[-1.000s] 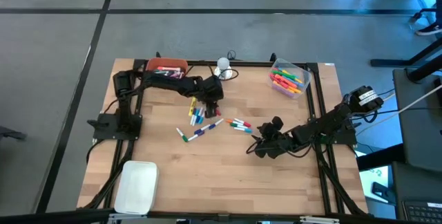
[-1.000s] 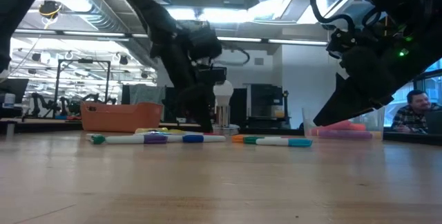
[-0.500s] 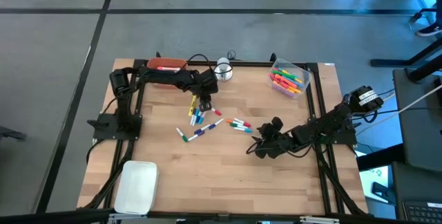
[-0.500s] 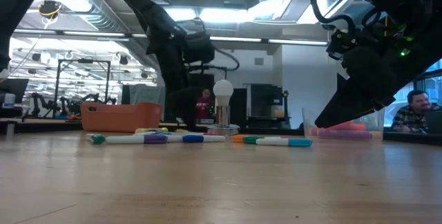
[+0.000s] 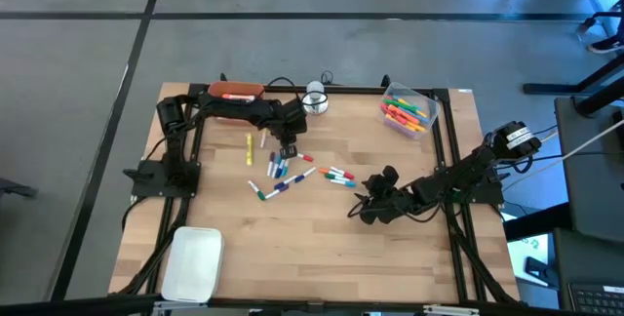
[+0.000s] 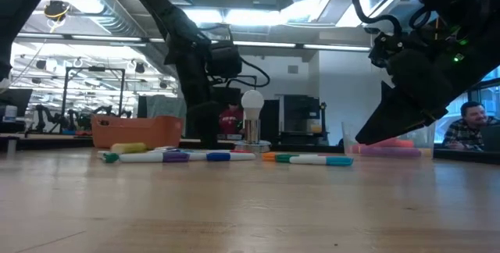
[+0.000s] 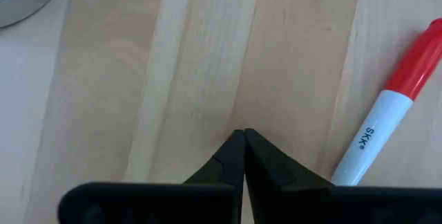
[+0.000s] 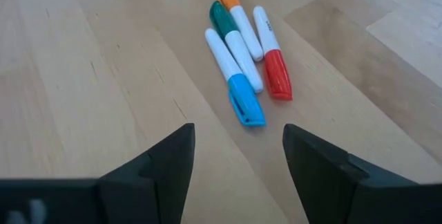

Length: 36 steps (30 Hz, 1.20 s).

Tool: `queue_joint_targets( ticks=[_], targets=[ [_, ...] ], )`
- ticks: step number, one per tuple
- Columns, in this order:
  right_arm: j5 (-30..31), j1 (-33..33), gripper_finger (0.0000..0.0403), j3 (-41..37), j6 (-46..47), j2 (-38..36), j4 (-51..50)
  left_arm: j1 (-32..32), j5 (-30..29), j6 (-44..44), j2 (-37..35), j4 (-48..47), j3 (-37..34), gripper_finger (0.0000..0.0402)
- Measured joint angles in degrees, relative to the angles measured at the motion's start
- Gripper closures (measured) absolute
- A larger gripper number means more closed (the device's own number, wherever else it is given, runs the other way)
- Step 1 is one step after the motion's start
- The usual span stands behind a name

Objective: Pick & Place Markers
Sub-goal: Put the small yellow highlighter pen into the white bin

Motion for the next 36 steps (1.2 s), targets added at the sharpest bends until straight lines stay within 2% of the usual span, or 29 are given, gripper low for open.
queue_joint_targets(
  ticks=[3,8,11,14,17,23,26,29,36],
  targets=[
    [0.0,0.0,0.0183,0.0,0.0,0.0,0.0,-0.6,-1.0,-0.8,-0.4,-0.2,-0.1,0.0399],
    [0.0,0.0,0.0183,0.0,-0.1,0.0,0.0,-2.5,-6.7,-5.4,-4.2,-5.8,0.1,0.0398],
    [-0.3,0.0,0.0183,0.0,-0.2,0.0,0.4,-3.6,-12.4,-12.0,-7.9,-13.3,-0.1,0.0392],
    [-0.6,0.0,0.0183,0.0,-0.1,0.0,0.5,-5.0,-20.8,-20.1,-11.5,-17.9,-1.6,0.0379],
    [-1.2,0.2,0.0183,0.0,-0.2,0.0,0.9,-6.4,-26.4,-27.2,-14.9,-15.1,-5.6,0.0353],
    [-1.4,1.1,0.0183,0.0,-1.0,0.0,1.2,-7.9,-26.6,-38.1,-16.5,-0.7,-15.4,0.0274],
    [-1.4,1.1,0.0183,0.0,-1.5,0.0,1.6,-7.5,-27.2,-42.6,-16.5,3.6,-18.2,0.0248],
    [-1.4,1.1,0.0183,0.0,-1.6,0.0,1.7,-7.4,-29.0,-45.8,-16.5,3.7,-19.3,0.0242],
    [-1.5,1.1,0.0183,0.0,-1.6,0.0,2.2,-9.2,-32.0,-48.8,-16.5,3.6,-20.6,0.0272]
  ],
)
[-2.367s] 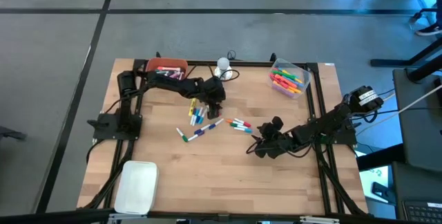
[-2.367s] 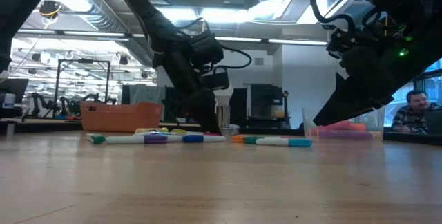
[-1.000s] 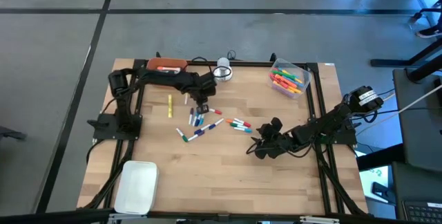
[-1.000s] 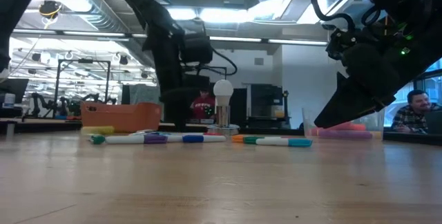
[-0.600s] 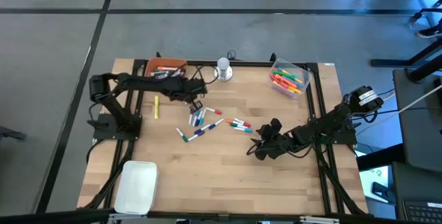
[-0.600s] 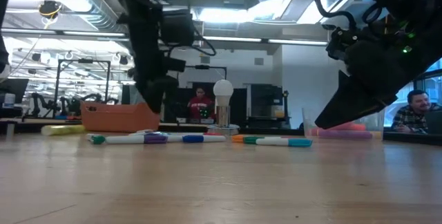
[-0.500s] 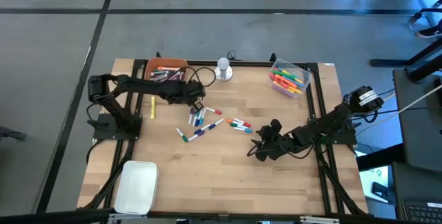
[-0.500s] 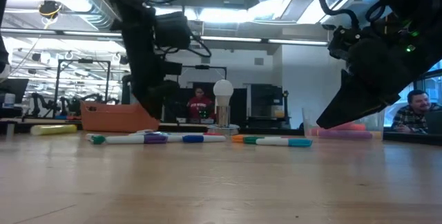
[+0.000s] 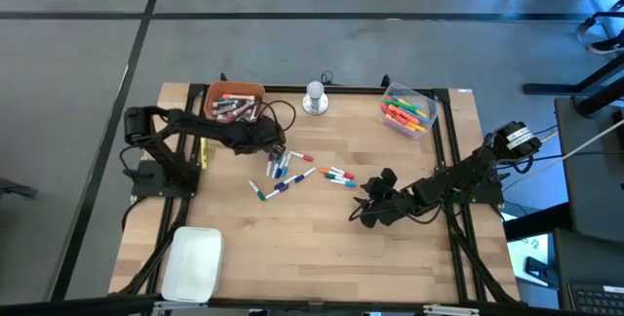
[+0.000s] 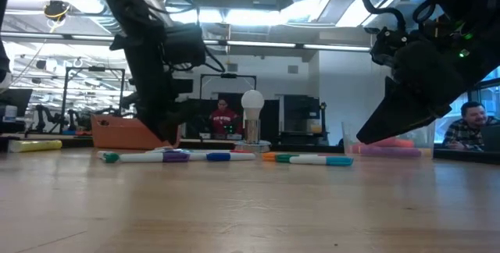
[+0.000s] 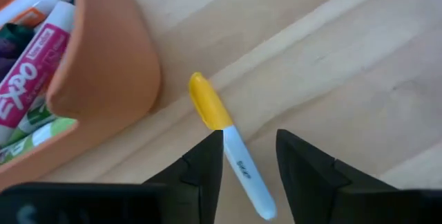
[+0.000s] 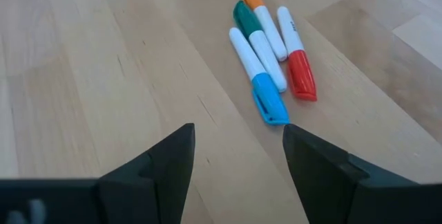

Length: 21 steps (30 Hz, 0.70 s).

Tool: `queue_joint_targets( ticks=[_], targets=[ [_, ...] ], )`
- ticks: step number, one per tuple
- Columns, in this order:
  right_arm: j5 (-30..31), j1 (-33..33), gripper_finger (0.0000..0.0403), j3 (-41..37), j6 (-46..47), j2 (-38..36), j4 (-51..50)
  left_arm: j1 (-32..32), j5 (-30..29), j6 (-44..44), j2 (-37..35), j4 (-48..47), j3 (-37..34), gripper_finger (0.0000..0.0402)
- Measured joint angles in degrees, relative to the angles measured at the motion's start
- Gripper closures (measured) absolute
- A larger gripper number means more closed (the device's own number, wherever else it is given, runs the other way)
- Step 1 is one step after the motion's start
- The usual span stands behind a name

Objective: Pick & Place Markers
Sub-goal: Put the small yellow highlighter pen into the white bin

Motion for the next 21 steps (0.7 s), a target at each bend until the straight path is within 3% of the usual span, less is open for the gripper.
queue_joint_targets(
  ticks=[14,21],
  targets=[
    [-1.3,0.0,0.0183,0.0,-0.2,0.0,1.7,0.9,-0.5,0.1,5.3,-1.0,0.3,0.0304],
    [-1.4,0.0,0.0183,0.0,-0.4,0.0,1.8,0.4,0.6,3.3,5.5,-0.4,0.2,0.0357]
  ],
)
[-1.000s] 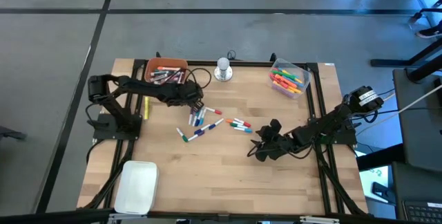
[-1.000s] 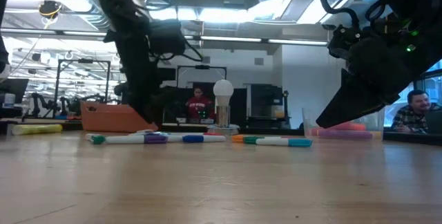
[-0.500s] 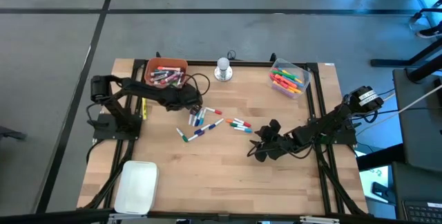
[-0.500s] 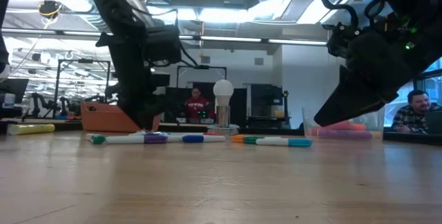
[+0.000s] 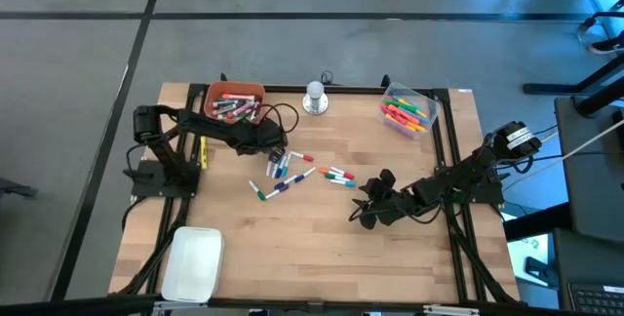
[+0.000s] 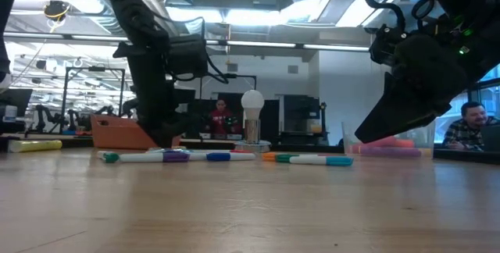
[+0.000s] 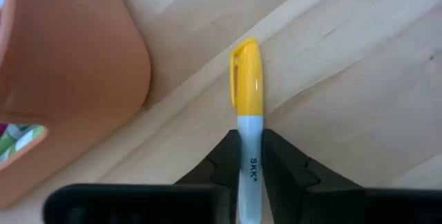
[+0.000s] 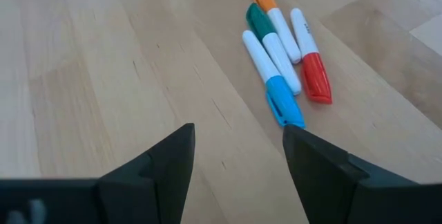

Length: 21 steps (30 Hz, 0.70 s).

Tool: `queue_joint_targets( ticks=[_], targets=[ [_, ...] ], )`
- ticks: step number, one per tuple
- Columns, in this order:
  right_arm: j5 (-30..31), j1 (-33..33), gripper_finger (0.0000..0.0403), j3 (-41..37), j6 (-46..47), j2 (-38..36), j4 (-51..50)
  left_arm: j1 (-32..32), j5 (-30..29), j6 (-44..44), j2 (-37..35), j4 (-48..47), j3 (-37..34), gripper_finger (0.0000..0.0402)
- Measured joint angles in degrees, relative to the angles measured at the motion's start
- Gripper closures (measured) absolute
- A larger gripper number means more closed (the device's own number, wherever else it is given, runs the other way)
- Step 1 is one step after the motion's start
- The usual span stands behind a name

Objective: Pick & Place Markers
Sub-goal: Put the small yellow highlighter pen into the white bin

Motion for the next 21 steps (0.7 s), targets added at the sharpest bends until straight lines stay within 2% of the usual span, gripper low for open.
queue_joint_targets(
  ticks=[2,6,10,14,16,21],
  targets=[
    [0.0,0.0,0.0183,0.0,0.0,0.0,0.1,-0.5,-0.5,0.7,-0.2,0.0,0.0,0.0371],
    [-0.3,0.0,0.0183,0.0,0.1,0.0,0.2,-2.1,0.4,2.4,-2.7,-1.4,-0.3,0.0373],
    [-0.5,0.0,0.0183,0.0,0.1,0.0,0.4,-5.9,4.7,2.5,-9.3,-11.3,1.0,0.0362],
    [0.6,0.0,0.0183,0.0,-0.3,0.0,0.6,-13.1,5.7,-4.7,-18.1,-25.0,1.8,0.037],
    [1.0,0.0,0.0183,0.0,-1.0,0.0,0.6,-17.6,10.5,-8.6,-22.8,-31.8,2.4,0.0373],
    [1.1,0.0,0.0183,0.0,-2.2,0.0,0.7,-31.6,33.7,-19.6,-31.3,-45.8,2.4,0.0371]
  ],
)
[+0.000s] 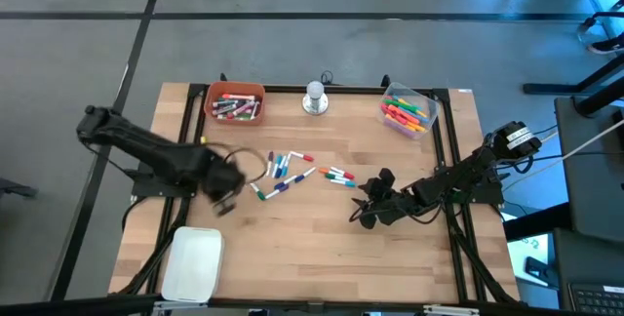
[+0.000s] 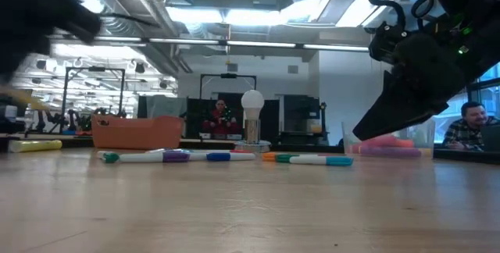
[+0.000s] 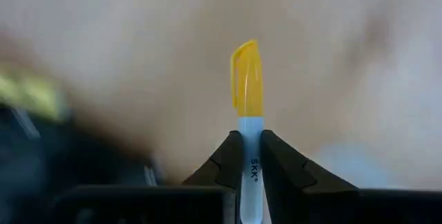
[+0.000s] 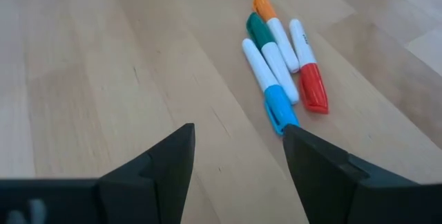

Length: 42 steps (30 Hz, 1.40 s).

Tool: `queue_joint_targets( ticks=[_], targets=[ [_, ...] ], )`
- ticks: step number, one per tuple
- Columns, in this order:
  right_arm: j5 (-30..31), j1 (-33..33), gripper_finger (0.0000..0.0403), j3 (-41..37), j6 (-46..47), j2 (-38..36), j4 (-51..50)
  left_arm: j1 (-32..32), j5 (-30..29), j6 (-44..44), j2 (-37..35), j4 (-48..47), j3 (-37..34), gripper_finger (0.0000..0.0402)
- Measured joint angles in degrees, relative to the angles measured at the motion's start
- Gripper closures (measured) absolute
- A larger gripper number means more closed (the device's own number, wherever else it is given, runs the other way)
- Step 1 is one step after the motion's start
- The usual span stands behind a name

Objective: Pick & Place Markers
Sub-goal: Put the small yellow highlighter pen into the white bin, then put the large yellow highlighter pen into the transparent bin

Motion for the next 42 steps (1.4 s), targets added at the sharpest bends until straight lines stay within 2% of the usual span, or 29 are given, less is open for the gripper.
queue_joint_targets(
  ticks=[4,6,11,17,24,32,36,39,42],
  targets=[
    [0.0,0.0,0.0183,0.0,-1.4,0.0,1.4,-11.6,12.8,-10.5,-3.5,-3.2,0.0,0.0373],
    [0.0,0.0,0.0183,0.0,-2.4,0.0,2.8,-16.2,16.4,-16.2,-4.5,-3.1,0.0,0.0372],
    [0.0,-0.1,0.0183,0.0,-5.1,0.0,6.3,-24.6,17.5,-28.7,-4.0,1.2,0.6,0.0372],
    [0.0,-0.1,0.0183,0.0,-5.7,0.0,7.4,-30.8,17.0,-33.0,-0.4,10.6,0.6,0.0365],
    [-0.1,-0.1,0.0183,0.0,-6.5,0.0,9.9,-33.8,17.1,-37.1,2.6,13.4,0.6,0.0343],
    [-1.6,-0.1,0.0183,0.0,-6.8,0.0,11.6,-34.4,11.9,-38.5,3.6,12.7,0.6,0.0314],
    [-1.6,-0.1,0.0183,0.0,-6.8,0.0,12.0,-33.2,10.0,-40.4,2.5,7.2,0.8,0.0283],
    [-1.6,-0.1,0.0183,0.0,-6.8,0.0,12.2,-31.1,3.5,-40.2,1.2,-1.0,2.3,0.0264],
    [-1.6,-0.1,0.0183,0.0,-6.8,0.0,12.4,-27.8,-7.0,-38.2,-0.4,-9.3,4.4,0.0252]
  ],
)
